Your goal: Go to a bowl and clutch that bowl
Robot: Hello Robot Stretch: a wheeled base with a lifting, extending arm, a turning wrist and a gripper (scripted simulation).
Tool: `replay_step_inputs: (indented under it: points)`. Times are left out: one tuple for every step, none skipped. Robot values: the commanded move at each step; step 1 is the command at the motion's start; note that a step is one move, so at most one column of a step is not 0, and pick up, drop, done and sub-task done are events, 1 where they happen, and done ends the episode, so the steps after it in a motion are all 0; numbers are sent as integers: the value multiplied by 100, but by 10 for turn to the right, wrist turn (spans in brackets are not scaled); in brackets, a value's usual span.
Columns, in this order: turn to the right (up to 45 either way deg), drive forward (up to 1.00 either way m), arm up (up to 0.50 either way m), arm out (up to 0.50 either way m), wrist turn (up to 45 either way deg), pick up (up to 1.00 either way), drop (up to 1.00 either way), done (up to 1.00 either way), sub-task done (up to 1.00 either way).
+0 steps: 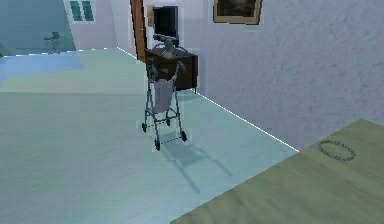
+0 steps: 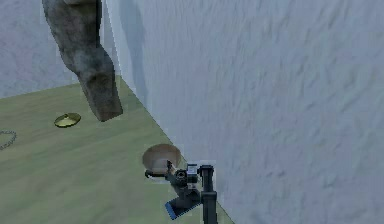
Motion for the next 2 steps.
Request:
replay_step_inputs:
  points:
    - [0,0,10,0,0,0,0,0,0]
    - [0,0,0,0,0,0,0,100,0]
